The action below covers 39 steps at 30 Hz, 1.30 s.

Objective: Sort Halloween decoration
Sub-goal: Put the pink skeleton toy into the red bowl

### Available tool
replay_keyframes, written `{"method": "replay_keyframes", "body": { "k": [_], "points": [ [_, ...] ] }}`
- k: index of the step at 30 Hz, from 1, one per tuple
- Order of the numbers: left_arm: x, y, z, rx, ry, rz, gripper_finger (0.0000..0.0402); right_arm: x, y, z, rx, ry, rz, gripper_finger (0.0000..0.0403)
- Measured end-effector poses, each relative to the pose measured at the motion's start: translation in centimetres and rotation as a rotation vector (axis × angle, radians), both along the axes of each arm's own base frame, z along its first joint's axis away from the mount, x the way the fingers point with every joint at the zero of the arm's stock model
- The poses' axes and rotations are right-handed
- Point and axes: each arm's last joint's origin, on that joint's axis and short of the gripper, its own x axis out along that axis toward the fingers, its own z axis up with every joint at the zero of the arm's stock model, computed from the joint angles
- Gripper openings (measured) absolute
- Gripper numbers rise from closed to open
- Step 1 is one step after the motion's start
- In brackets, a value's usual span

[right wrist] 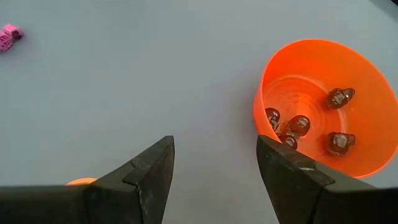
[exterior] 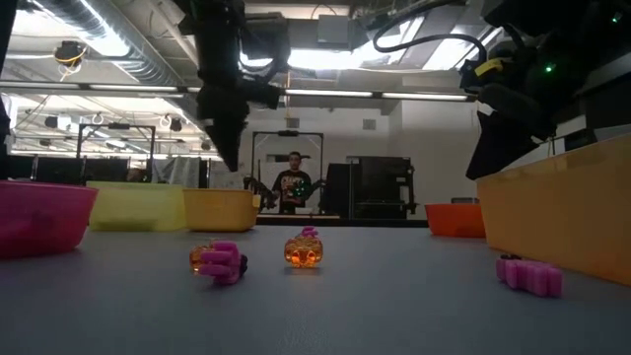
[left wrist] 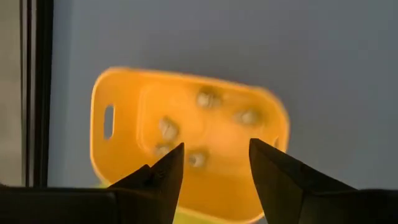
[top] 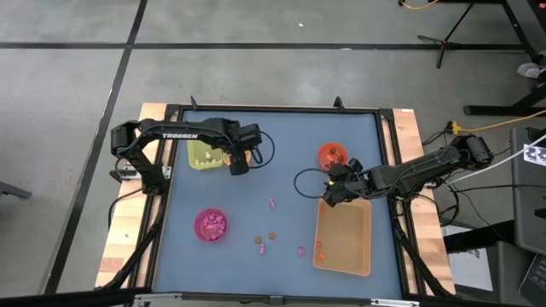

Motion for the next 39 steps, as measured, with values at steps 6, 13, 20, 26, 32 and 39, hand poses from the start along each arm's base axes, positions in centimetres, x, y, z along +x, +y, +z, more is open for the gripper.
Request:
{"method": "replay_keyframes", "body": {
  "k": [6, 13, 20, 26, 32, 39],
  "points": [
    [1.6, -1.9, 0.3, 0.015, -0.112, -0.087, 0.0166, 0.0, 0.0, 0.0, 0.0, 0.0, 0.0, 0.0225],
    [4.0, -5.0, 1.1, -0.152, -0.351, -0.329, 0.0166, 0.0, 0.0, 0.0, 0.0, 0.0, 0.0, 0.0225],
    [5.3, -8.1, 1.9, -0.134, -0.465, -0.538, 0.0166, 0.0, 0.0, 0.0, 0.0, -0.001, 0.0, 0.0225],
    [5.4, -9.9, 2.0, -0.107, -0.463, -0.66, 0.0166, 0.0, 0.0, 0.0, 0.0, 0.0, 0.0, 0.0225],
    [5.6, -10.7, 2.0, -0.092, -0.49, -0.706, 0.0166, 0.0, 0.0, 0.0, 0.0, 0.0, 0.0, 0.0225],
    [5.3, -11.1, -0.3, -0.107, -0.523, -0.73, 0.0166, 0.0, 0.0, 0.0, 0.0, -0.001, 0.0, 0.0225]
  ]
}}
